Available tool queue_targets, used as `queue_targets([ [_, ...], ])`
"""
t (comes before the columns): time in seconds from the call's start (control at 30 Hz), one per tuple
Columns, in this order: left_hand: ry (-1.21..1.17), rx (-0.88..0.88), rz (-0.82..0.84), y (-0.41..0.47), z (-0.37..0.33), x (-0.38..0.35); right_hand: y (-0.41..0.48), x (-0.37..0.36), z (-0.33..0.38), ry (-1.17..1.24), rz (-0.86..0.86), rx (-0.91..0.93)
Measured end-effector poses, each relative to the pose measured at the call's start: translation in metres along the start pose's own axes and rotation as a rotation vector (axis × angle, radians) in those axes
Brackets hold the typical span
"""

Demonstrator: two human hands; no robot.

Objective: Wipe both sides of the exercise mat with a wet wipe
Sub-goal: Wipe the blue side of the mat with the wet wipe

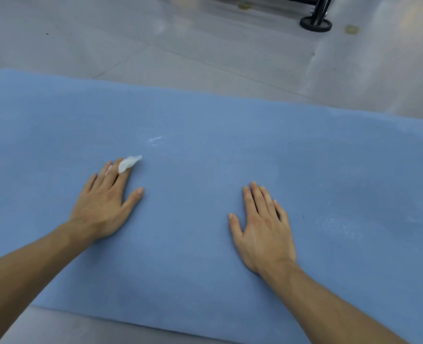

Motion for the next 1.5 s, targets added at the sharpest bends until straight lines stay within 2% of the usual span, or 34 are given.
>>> queue_targets([
  [0.1,-0.049,-0.106,-0.009,-0.005,-0.017,0.003,0.000,-0.001,-0.001,-0.010,0.000,-0.001],
  [0.3,0.092,-0.481,0.058,-0.040,-0.109,-0.005,0.001,0.000,0.001,-0.009,-0.003,-0.004],
  [0.4,0.076,-0.593,0.053,-0.064,-0.146,-0.003,0.000,0.000,0.001,-0.004,-0.005,-0.006],
  [0.5,0.030,-0.599,0.007,-0.063,-0.143,0.000,0.000,0.000,0.001,-0.002,-0.005,-0.004],
  [0.67,-0.004,-0.505,-0.021,-0.040,-0.085,0.014,0.000,0.000,0.000,-0.010,-0.009,-0.004],
  [0.8,0.041,-0.184,-0.015,-0.022,-0.001,0.013,0.000,0.000,0.000,-0.014,-0.013,-0.001],
  [0.87,0.069,-0.106,-0.016,-0.021,0.022,0.012,0.000,0.001,0.000,-0.011,-0.014,0.000],
  [1.03,0.000,-0.354,0.029,-0.027,-0.031,0.012,0.000,0.000,0.000,-0.018,-0.006,-0.001],
  [1.27,0.050,-0.527,0.020,-0.054,-0.143,-0.004,0.001,0.001,0.000,-0.019,-0.009,-0.004],
  [1.4,0.032,-0.625,-0.020,-0.055,-0.129,0.002,0.000,0.001,0.000,-0.020,-0.008,-0.005],
  [1.5,0.069,-0.525,-0.013,-0.044,-0.076,0.002,0.000,0.001,0.000,-0.010,-0.002,-0.005],
])
Point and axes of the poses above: each hand's wrist, its own y-axis towards the middle knuckle, its own x-axis out of the back of the hand, z = x × y, the point moved 7 cm from there along y, towards the middle knuckle, and after that the axes turned 12 degrees about y, right-handed, at the moved point
